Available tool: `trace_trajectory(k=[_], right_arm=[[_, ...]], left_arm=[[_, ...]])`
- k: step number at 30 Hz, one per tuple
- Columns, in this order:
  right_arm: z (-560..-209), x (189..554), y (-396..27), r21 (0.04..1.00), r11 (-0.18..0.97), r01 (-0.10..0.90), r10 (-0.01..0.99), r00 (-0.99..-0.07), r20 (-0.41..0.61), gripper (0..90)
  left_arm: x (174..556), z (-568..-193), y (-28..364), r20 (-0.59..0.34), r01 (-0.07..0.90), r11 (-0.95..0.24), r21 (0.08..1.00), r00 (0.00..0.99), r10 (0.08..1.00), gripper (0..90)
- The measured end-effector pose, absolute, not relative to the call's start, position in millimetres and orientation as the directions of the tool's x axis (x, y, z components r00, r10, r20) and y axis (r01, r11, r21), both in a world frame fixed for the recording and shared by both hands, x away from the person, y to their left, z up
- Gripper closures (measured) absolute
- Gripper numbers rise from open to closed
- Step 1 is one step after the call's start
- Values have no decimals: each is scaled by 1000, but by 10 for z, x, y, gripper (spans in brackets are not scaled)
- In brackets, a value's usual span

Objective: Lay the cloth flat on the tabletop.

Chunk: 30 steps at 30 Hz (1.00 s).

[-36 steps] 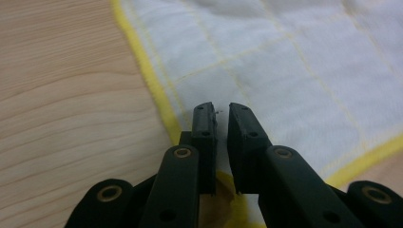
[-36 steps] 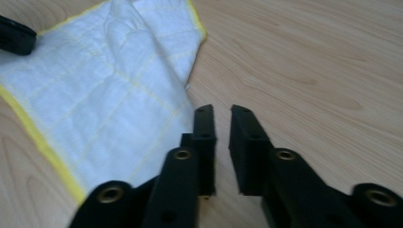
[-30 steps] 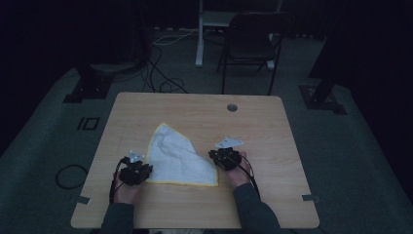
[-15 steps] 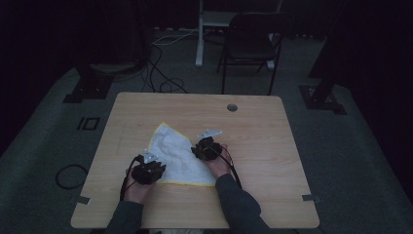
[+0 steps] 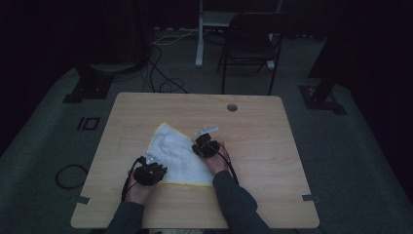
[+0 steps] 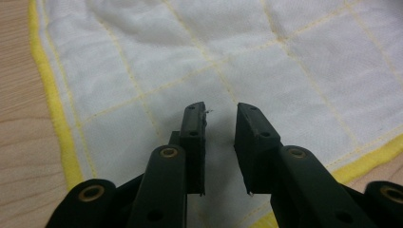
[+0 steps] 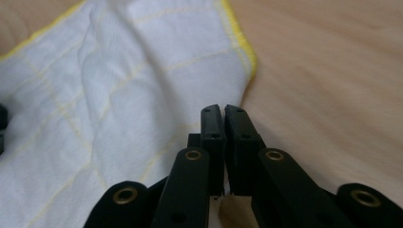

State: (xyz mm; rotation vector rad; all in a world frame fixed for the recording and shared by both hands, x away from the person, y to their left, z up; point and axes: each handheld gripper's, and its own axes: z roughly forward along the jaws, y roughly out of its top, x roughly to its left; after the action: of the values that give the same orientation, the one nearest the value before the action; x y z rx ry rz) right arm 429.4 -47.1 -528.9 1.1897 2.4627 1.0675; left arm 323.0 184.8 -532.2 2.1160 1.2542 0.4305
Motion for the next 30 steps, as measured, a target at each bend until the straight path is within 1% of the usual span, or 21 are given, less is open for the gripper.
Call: trace_trajectory(k=[2, 6, 10, 13, 17, 19, 23, 26, 28, 29, 30], right_arm=[[-5244, 4332, -558, 696, 388, 603, 758, -639, 131, 874], [-5133, 4409, -698, 704, 370, 606, 781, -614, 118, 877], [-4978, 4451, -788, 727, 362, 584, 791, -605, 91, 879], [-4870, 4423, -818, 737, 369, 566, 784, -616, 80, 879], [-4810, 4284, -755, 741, 391, 545, 751, -655, 85, 879], [-4817, 4172, -677, 741, 418, 525, 730, -679, 70, 879], [-4902, 3953, -510, 731, 485, 480, 671, -740, 41, 877], [-4994, 3850, -425, 712, 522, 469, 634, -772, 45, 864], [-5044, 3810, -396, 707, 546, 449, 587, -807, 59, 829], [-5061, 3788, -390, 705, 561, 433, 549, -833, 74, 784], [-5060, 3774, -393, 706, 570, 420, 532, -843, 72, 756]], left_arm=[[3234, -5324, 1854, -48, 663, -339, 667, 493, 869, 746], [3242, -5320, 1870, -48, 664, -344, 663, 497, 867, 756], [3243, -5317, 1878, -43, 668, -342, 661, 488, 872, 758], [3242, -5318, 1880, -44, 668, -339, 663, 487, 872, 757], [3240, -5321, 1884, -54, 669, -332, 665, 486, 872, 745], [3241, -5321, 1887, -55, 669, -331, 665, 486, 872, 742], [3240, -5321, 1890, -59, 671, -329, 665, 486, 872, 738], [3244, -5323, 1900, -63, 670, -327, 667, 488, 870, 736], [3243, -5324, 1902, -63, 669, -329, 667, 490, 869, 734], [3243, -5323, 1903, -63, 669, -330, 666, 491, 869, 732], [3243, -5323, 1905, -63, 669, -330, 666, 492, 868, 731]])
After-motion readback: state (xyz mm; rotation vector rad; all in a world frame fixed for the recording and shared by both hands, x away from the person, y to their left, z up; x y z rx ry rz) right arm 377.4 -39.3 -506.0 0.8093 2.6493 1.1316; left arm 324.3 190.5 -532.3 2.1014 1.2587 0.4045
